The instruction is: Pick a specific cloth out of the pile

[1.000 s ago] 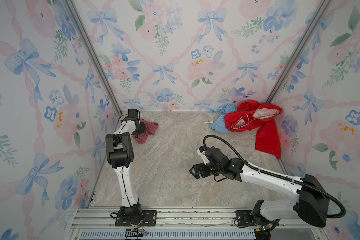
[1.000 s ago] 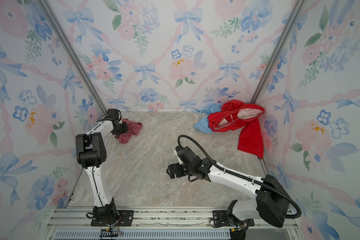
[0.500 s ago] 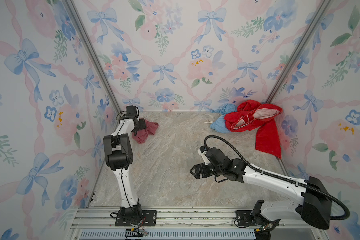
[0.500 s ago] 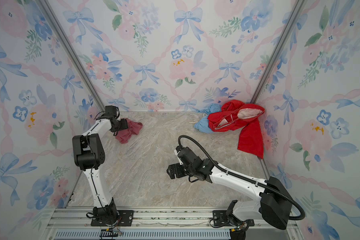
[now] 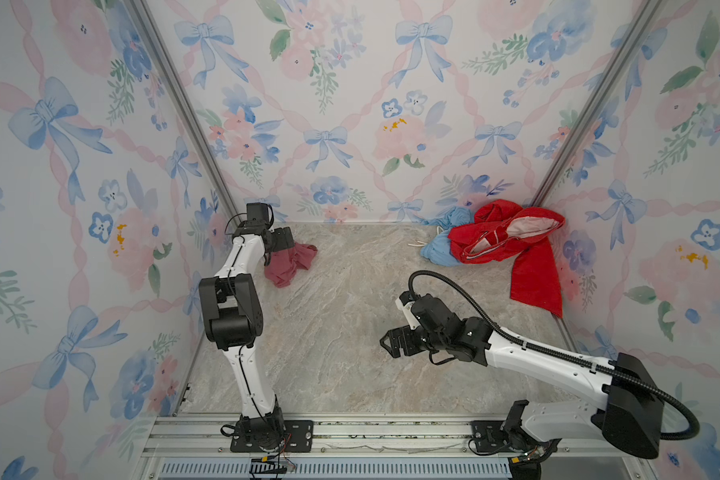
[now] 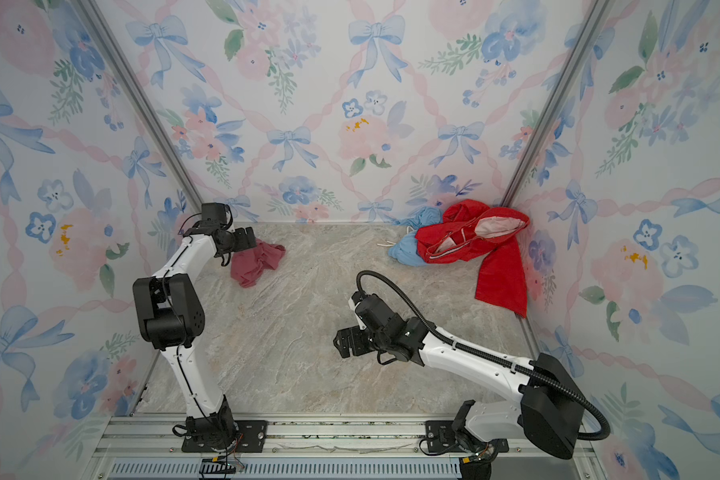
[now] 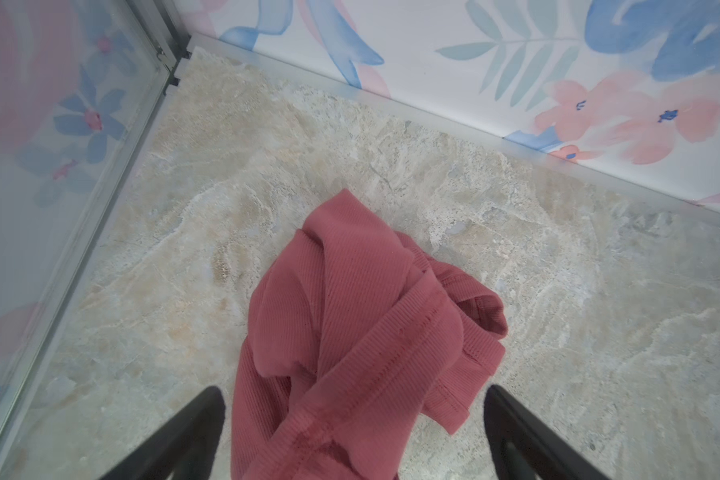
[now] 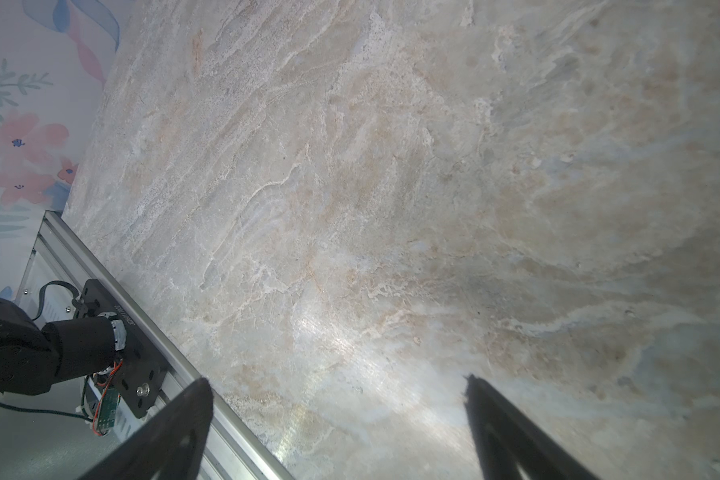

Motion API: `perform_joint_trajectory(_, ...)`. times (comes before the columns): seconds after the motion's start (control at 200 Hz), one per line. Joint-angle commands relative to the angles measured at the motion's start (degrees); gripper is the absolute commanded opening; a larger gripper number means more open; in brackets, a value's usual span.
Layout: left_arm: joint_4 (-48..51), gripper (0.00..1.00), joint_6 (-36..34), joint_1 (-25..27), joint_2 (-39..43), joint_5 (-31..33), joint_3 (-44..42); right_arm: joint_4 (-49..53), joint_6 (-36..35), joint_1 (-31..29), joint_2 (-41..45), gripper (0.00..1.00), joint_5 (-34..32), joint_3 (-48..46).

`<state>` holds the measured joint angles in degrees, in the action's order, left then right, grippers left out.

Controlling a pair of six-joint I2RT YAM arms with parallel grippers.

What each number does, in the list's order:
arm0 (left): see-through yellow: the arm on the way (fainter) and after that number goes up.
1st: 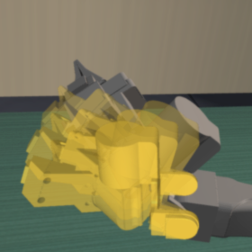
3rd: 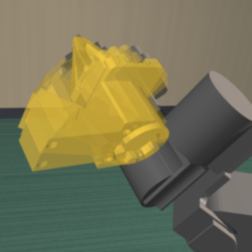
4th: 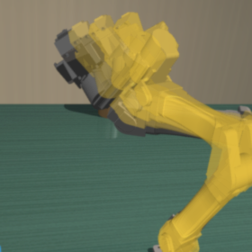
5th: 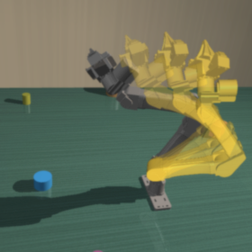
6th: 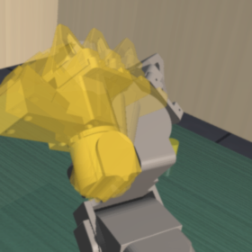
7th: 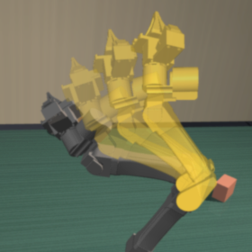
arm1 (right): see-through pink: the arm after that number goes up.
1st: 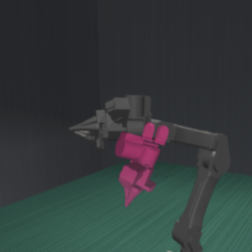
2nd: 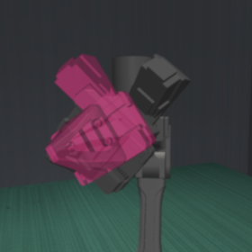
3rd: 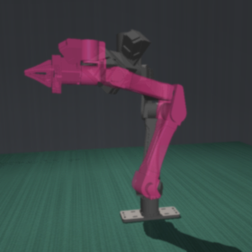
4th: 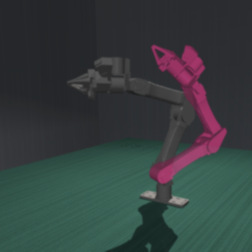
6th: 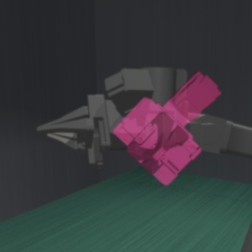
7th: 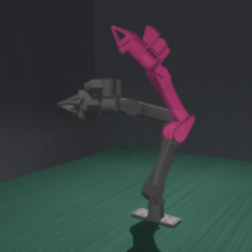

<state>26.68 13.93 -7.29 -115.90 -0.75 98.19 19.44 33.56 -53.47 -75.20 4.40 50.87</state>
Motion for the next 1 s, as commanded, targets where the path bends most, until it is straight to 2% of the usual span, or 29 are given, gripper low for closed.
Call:
perform_joint_trajectory(0.0,-0.22,0.98,0.50,-0.19,3.53,0.75,-2.20,0.61,0.72,-0.84,1.93,0.97,-0.78,0.49)
perform_joint_trajectory(0.225,-3.47,0.98,1.96,1.67,15.88,-1.33,-11.19,3.82,-1.01,1.30,5.33,0.97,-2.35,-0.34)
perform_joint_trajectory(0.395,-8.95,0.98,1.25,6.22,28.90,-0.65,-23.07,9.19,-3.42,4.88,10.49,0.97,-4.58,-0.10)
perform_joint_trajectory(0.54,-11.06,0.98,2.28,10.49,38.49,2.06,-33.07,10.84,-3.19,9.40,18.42,0.97,-6.32,-4.48)
perform_joint_trajectory(0.745,-14.27,0.98,7.90,13.51,55.73,12.20,-53.27,15.20,-1.99,21.58,34.61,0.97,-10.46,-12.25)
perform_joint_trajectory(0.905,-17.96,0.98,14.92,13.90,66.89,24.53,-69.60,16.25,-4.80,28.61,46.70,0.97,-15.47,-17.04)
perform_joint_trajectory(0.995,-24.03,0.98,13.36,16.72,72.98,32.08,-76.77,13.79,-7.55,30.47,50.96,0.97,-17.05,-19.41)
